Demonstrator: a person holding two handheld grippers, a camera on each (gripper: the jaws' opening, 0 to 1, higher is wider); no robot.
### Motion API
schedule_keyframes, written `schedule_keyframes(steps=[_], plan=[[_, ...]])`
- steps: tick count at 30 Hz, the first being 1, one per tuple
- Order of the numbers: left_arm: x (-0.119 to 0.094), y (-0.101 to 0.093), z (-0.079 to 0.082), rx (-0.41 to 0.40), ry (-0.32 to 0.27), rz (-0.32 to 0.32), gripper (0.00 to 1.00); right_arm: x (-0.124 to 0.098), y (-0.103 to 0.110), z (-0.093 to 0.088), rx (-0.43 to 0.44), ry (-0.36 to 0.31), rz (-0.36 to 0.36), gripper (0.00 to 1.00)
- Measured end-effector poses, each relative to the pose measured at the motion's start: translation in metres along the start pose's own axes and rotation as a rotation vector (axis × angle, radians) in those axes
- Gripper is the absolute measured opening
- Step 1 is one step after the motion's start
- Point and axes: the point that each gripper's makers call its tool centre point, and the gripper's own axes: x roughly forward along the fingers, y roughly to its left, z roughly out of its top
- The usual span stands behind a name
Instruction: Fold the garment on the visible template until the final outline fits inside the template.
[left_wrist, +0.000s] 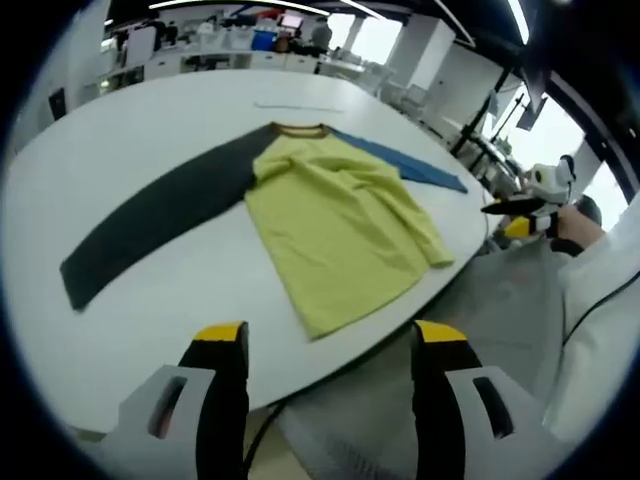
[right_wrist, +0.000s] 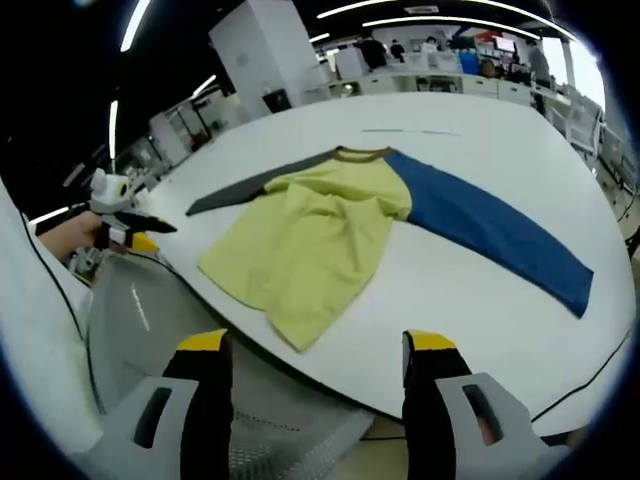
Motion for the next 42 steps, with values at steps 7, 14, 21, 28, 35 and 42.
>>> schedule_keyframes(steps=[7, 14, 21, 28, 35, 42], plan=[[0.012, 0.002, -0.006, -0.003, 0.022, -0.007, 0.53, 0.008, 0.002, -0.002, -0.012, 0.019, 0.011, 0.64], [0.022, 0.005, -0.007, 0.002, 0.039, -0.005, 0.48, 0.017, 0.003, -0.006, -0.035, 0.047, 0.02, 0.61], [0.032, 0.005, -0.012, 0.024, 0.069, -0.005, 0.43, 0.026, 0.002, -0.014, -0.066, 0.087, 0.022, 0.54], [0.038, 0.002, -0.014, 0.034, 0.083, -0.014, 0.37, 0.035, 0.008, -0.018, -0.105, 0.114, 0.042, 0.44], [0.043, 0.004, -0.018, 0.039, 0.101, -0.006, 0.34, 0.043, 0.016, -0.026, -0.146, 0.157, 0.073, 0.36], [0.049, 0.01, -0.024, 0.053, 0.129, 0.004, 0.32, 0.052, 0.021, -0.027, -0.18, 0.179, 0.098, 0.27]])
